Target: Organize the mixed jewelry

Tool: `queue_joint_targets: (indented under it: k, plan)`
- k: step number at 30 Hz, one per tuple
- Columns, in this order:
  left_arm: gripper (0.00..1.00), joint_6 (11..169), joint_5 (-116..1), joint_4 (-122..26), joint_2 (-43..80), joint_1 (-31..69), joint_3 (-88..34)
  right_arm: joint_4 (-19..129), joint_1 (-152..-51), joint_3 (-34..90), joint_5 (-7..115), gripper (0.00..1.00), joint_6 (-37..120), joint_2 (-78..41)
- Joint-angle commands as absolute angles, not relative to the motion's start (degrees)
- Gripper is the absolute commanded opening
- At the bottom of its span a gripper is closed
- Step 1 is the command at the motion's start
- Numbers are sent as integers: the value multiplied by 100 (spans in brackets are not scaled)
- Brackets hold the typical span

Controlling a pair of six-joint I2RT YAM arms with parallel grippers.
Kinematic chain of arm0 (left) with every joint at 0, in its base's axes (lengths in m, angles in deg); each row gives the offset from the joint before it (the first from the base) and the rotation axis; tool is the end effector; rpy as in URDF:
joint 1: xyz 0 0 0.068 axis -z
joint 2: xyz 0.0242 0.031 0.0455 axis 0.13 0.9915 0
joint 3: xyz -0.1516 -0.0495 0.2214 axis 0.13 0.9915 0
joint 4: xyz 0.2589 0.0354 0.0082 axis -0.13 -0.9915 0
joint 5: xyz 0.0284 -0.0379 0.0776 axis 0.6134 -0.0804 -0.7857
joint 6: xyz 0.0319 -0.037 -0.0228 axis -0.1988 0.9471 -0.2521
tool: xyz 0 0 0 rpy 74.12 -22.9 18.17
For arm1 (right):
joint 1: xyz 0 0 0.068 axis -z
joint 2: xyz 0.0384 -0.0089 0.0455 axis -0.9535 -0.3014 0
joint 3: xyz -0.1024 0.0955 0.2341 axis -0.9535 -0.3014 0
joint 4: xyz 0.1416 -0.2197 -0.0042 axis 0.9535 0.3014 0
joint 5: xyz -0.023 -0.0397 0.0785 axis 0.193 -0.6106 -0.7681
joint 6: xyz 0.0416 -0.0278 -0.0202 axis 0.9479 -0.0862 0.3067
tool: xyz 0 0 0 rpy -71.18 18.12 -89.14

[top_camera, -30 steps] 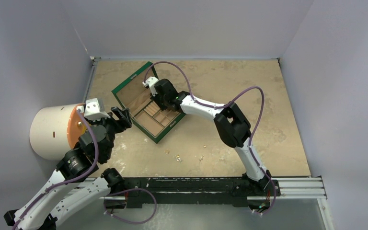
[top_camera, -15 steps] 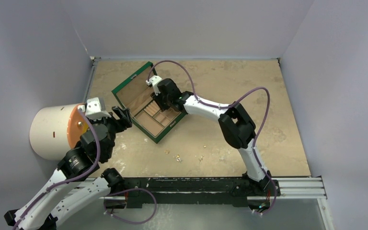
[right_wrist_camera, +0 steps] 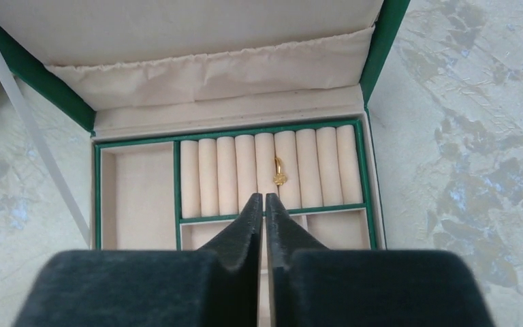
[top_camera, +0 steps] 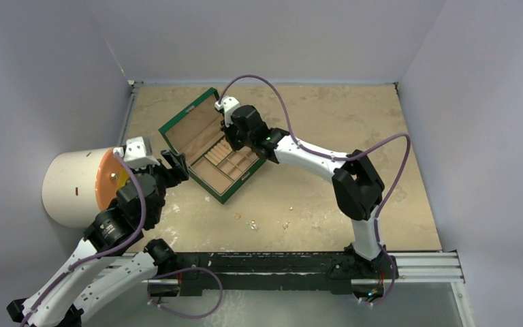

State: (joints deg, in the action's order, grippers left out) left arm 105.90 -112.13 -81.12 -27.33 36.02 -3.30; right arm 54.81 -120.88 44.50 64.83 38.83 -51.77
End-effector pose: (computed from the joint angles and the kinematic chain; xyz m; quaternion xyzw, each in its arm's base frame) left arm 0.0900 -0.0500 0.3587 -0.1467 0.7430 -0.0888 0.6469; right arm 0.3198 0.3573 0.2765 -0.2975 0.7749 0.2241 0.5106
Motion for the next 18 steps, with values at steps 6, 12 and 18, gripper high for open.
queue_joint_targets:
  k: [6,12,18]
  plan:
    - [68,10621,-11130,-7951,-2707,3534,-339,5019,-12072,4587,6630,0,4267,-5497]
    - [68,10612,-11147,-7948,-2710,3537,-337,4973,-12032,4717,6581,0,4381,-5805]
    - [68,10603,-11142,-7941,-2707,3527,-338,4928,-11985,4737,6600,0,4472,-5940]
